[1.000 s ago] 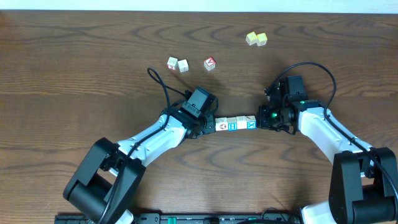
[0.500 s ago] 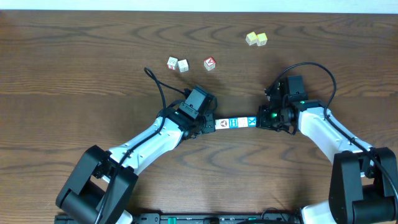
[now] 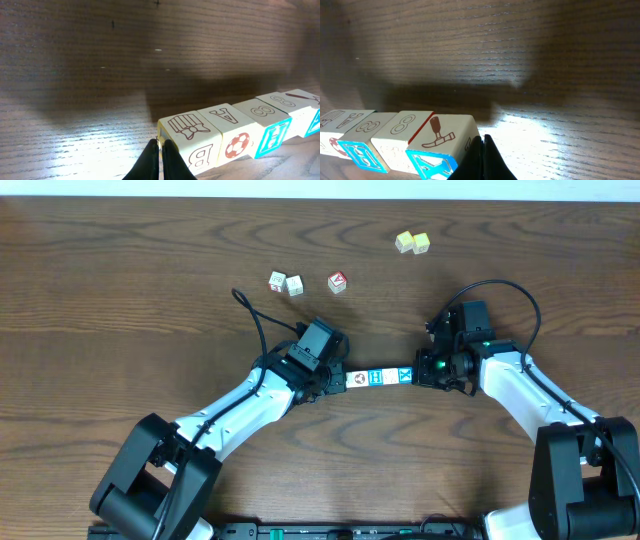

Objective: Lift 5 blocks

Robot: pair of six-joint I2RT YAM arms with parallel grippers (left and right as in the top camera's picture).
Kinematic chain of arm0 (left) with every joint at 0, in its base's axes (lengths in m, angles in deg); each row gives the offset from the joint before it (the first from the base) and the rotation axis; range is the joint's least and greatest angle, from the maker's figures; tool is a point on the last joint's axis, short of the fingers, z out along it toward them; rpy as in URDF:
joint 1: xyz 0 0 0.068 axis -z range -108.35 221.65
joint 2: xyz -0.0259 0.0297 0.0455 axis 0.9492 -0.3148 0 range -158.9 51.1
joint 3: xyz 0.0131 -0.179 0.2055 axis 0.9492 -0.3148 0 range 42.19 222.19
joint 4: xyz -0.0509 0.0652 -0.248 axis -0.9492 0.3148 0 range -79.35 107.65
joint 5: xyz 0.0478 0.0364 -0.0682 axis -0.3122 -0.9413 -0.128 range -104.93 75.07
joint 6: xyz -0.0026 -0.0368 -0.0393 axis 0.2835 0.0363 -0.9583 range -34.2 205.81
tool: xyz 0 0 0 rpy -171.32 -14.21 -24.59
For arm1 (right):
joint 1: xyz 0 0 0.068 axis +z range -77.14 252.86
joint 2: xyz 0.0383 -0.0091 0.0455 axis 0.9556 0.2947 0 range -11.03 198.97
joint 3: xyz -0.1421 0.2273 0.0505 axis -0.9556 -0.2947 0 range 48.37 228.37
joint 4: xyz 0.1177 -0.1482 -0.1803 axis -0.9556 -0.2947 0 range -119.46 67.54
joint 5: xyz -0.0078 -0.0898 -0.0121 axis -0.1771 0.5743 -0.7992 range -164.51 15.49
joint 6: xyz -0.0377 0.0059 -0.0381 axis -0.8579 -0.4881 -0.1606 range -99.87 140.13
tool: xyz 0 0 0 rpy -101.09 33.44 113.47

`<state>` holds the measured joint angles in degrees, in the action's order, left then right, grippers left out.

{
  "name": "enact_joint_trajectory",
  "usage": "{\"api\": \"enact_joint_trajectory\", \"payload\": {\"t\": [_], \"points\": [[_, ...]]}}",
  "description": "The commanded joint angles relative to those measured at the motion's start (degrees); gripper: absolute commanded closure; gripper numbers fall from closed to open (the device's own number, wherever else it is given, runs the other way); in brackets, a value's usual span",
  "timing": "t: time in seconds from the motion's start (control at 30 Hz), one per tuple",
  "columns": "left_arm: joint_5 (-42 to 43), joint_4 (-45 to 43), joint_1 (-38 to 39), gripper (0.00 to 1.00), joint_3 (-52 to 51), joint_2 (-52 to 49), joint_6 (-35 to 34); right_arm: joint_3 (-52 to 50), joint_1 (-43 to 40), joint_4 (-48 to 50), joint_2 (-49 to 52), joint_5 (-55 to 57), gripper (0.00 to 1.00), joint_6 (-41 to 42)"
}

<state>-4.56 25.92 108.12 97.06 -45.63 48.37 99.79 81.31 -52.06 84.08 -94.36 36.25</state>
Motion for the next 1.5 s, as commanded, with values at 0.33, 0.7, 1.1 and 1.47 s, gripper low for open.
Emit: {"api": "enact_joint_trajectory", "payload": {"t": [0.33, 0.7, 1.1, 1.47], "points": [[5.7, -0.4, 1.0, 0.93, 0.5, 3.3, 0.8, 2.6, 2.9, -1.1, -1.2, -9.2, 0.99, 1.0], [5.7, 0.1, 1.0, 0.93, 0.5, 5.3, 0.8, 2.9, 2.9, -1.7, -1.4, -9.6, 0.99, 1.0], [5.7, 0.5, 1.0, 0.93, 0.5, 6.3, 0.7, 2.9, 2.9, -2.7, -6.0, -10.4, 0.99, 1.0], [5.7, 1.2, 1.0, 0.93, 0.5, 10.4, 0.8, 2.9, 2.9, -3.1, -6.0, -10.5, 0.99, 1.0]]}}
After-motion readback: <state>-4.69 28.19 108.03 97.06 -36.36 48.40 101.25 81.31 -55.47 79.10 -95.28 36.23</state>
